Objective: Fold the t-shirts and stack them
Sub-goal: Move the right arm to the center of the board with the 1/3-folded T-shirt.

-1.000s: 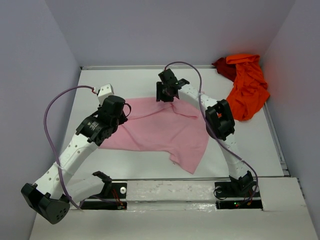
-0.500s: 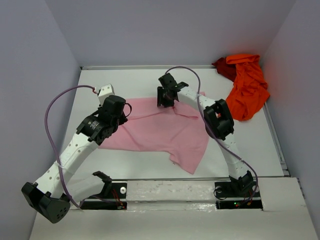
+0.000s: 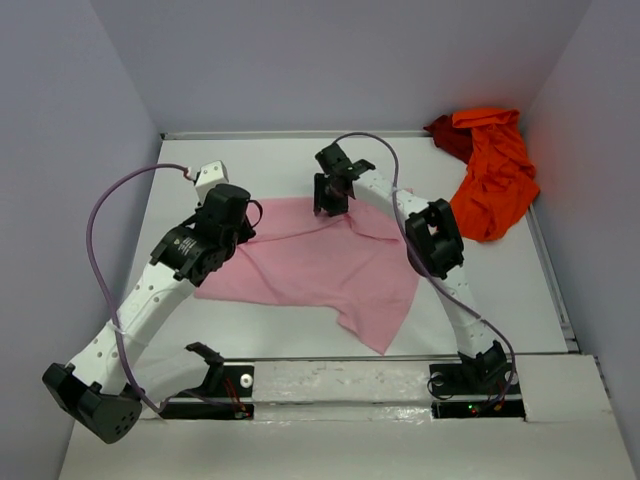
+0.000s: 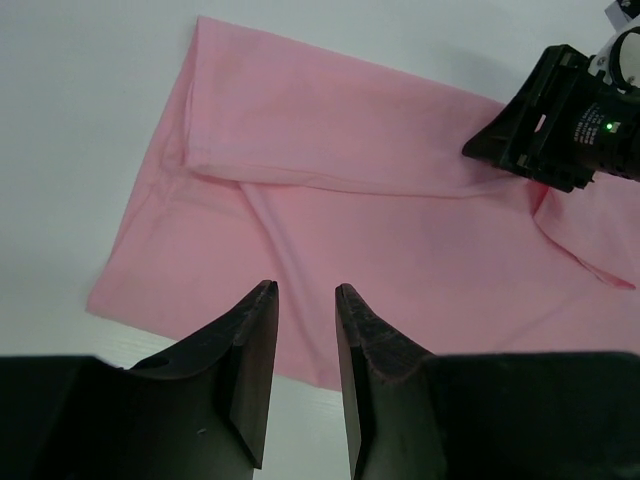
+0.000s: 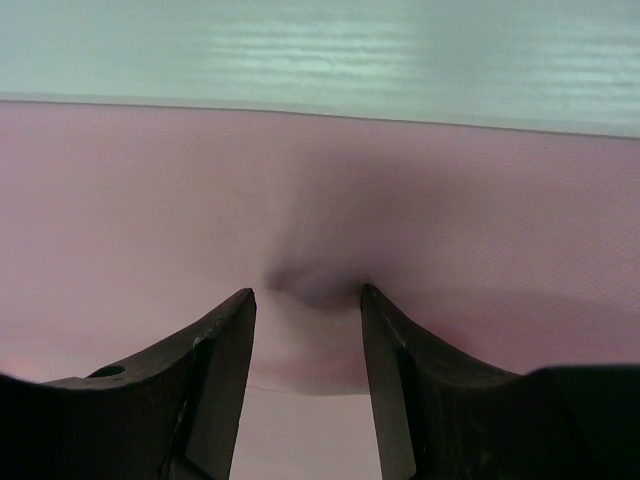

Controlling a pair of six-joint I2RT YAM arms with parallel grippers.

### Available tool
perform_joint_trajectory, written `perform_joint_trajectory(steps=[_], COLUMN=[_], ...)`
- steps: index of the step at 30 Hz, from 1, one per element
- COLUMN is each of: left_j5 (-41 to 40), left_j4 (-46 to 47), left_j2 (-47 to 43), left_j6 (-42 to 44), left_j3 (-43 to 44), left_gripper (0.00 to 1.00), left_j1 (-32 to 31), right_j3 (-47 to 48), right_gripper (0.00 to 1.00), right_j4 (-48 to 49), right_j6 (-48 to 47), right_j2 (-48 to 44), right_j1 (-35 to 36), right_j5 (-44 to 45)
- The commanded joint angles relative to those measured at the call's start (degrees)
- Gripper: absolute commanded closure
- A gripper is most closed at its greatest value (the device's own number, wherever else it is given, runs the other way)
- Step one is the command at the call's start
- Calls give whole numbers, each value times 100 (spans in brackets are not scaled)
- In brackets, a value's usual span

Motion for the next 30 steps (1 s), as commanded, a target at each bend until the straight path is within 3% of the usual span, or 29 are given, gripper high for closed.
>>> perform_joint_trajectory(steps=[1,10,16,20,24,30], left_j5=[-79,-62,35,61,88,44], left_j4=[-160,-328,-389,-407,-355,-205], left_j2=[-106,-159,-247,-317,-361,-326], left_j6=[82,73,29,12,29,47], left_j3=[389,662,574,522,451,337], left_gripper=[61,61,61,61,61,61], left_j1=[-25,-25,-25,-25,-25,-25], right_j3=[697,1795,1638,1813,1822,2368], right_gripper=[47,46,45,45,46,44], right_j4=[-87,149,1064,1565,2294,2488], right_j6=[81,47,-498,-630,-973,-877], right_j2=[533,1122,1131,1236,930,360], right_j1=[-184,-677,-835,-1037,-1038,-1038], right_j5=[-9,-88,-334,-983,-1845,-1987])
